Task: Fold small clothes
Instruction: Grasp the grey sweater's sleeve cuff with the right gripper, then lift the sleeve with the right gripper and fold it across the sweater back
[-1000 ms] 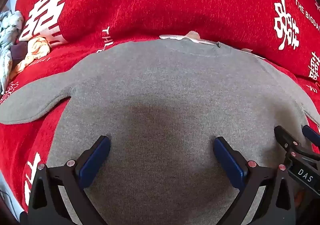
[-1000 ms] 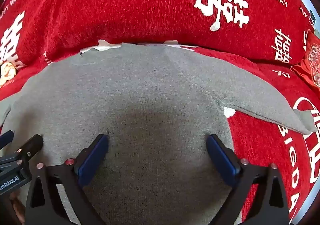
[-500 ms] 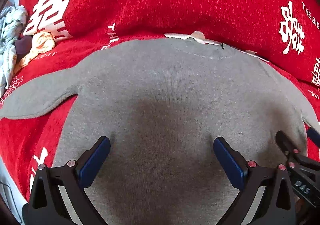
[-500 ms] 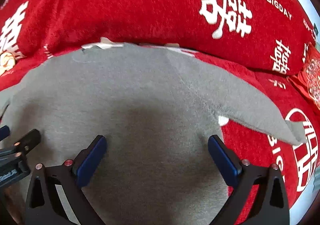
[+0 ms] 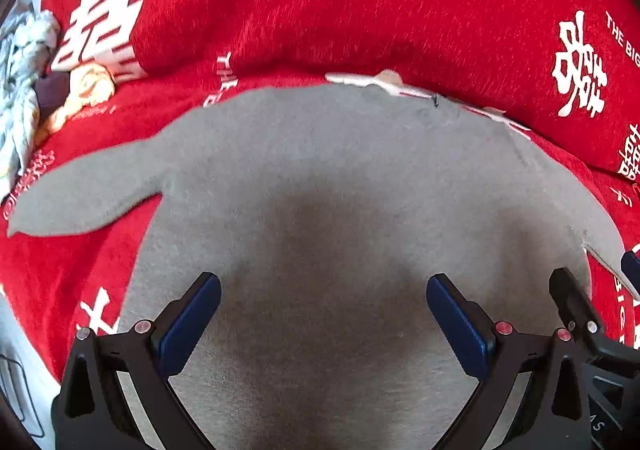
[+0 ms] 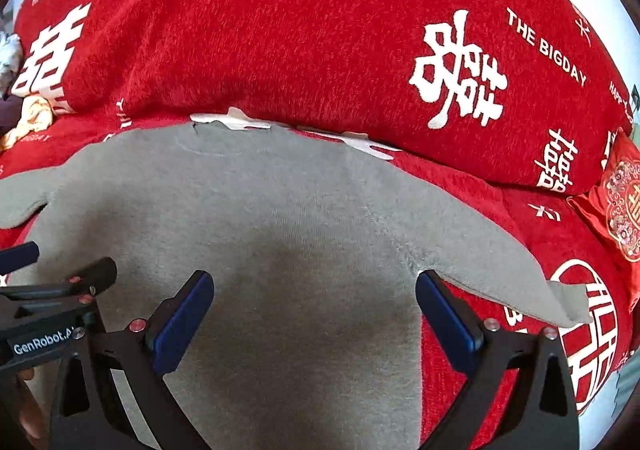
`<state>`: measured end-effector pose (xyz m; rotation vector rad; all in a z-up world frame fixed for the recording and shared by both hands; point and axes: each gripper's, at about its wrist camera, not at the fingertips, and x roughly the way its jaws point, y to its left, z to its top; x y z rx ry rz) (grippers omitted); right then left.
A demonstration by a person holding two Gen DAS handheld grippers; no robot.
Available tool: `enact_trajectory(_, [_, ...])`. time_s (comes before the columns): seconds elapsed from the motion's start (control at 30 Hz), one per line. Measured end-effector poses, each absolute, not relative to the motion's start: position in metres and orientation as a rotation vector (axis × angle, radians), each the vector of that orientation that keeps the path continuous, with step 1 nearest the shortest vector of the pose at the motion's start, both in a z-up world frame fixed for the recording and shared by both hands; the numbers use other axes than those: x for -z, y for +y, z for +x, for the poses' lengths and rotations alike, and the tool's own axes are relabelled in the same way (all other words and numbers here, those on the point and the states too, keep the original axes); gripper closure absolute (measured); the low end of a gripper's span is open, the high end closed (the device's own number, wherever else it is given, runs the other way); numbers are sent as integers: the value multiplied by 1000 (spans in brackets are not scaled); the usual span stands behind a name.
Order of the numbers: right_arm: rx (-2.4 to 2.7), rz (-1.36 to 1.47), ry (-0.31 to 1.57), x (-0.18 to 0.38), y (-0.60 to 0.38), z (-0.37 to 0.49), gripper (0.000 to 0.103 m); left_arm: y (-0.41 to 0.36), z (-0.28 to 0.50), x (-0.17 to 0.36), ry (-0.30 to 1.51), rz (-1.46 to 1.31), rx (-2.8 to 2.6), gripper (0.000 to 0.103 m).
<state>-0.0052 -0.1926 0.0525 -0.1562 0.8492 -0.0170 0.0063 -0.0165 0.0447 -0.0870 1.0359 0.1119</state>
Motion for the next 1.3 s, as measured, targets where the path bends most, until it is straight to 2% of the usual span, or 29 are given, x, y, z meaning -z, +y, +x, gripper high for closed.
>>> enact_trajectory(0.4, [90,-92,833,-53,-244,-13,2,-69,20,-52,1037,-18,-53,0])
enact_trajectory(0.67, [169,-20,840,-46,-300,-17,2,-111,20,-62,930,38,22,0])
enact_trajectory(1.3, [304,141,861,-25,-406,-31,2,-213,47,-58,977,164,109,0])
